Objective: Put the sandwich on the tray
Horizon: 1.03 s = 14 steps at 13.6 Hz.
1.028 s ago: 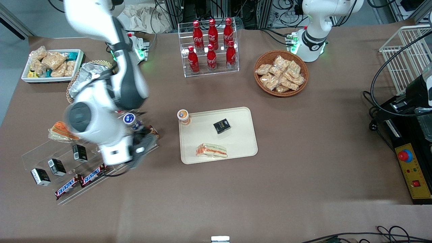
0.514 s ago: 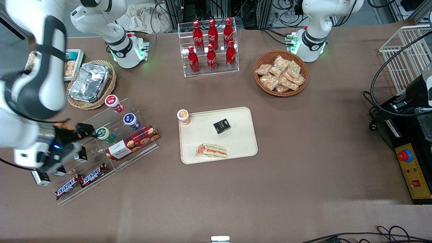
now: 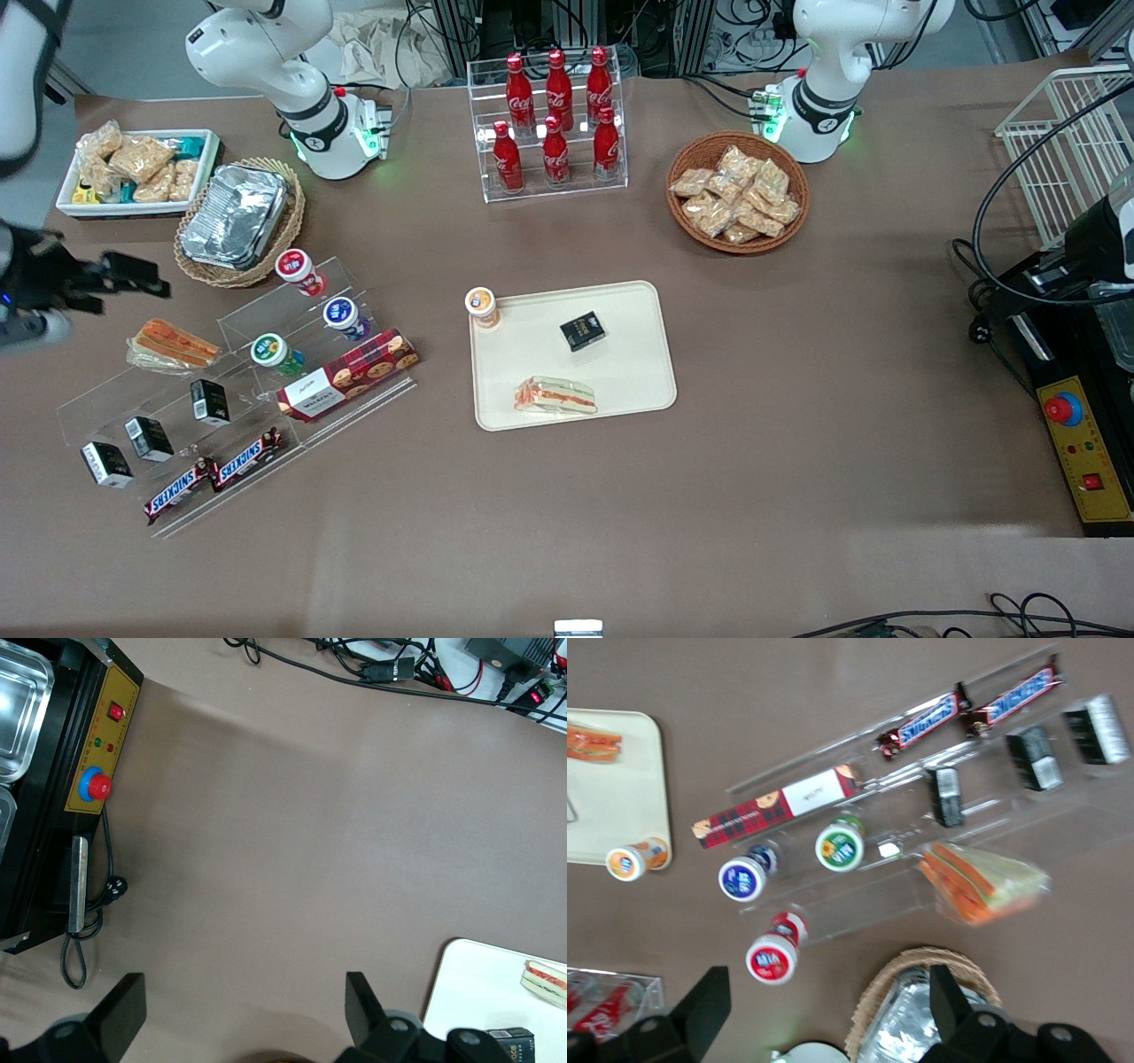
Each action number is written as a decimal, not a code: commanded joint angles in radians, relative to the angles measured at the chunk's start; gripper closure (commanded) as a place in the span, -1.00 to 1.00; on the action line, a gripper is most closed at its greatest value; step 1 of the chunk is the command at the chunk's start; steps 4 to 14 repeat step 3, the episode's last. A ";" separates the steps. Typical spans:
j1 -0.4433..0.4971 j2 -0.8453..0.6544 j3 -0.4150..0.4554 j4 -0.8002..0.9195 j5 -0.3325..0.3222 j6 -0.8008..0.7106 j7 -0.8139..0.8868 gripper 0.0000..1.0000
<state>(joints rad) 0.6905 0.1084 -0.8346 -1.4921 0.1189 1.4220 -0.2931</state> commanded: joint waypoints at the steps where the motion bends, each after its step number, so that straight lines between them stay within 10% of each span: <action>1: 0.035 -0.111 0.006 -0.033 -0.102 -0.008 0.031 -1.00; 14: 0.034 -0.113 0.005 -0.016 -0.101 -0.021 0.025 -1.00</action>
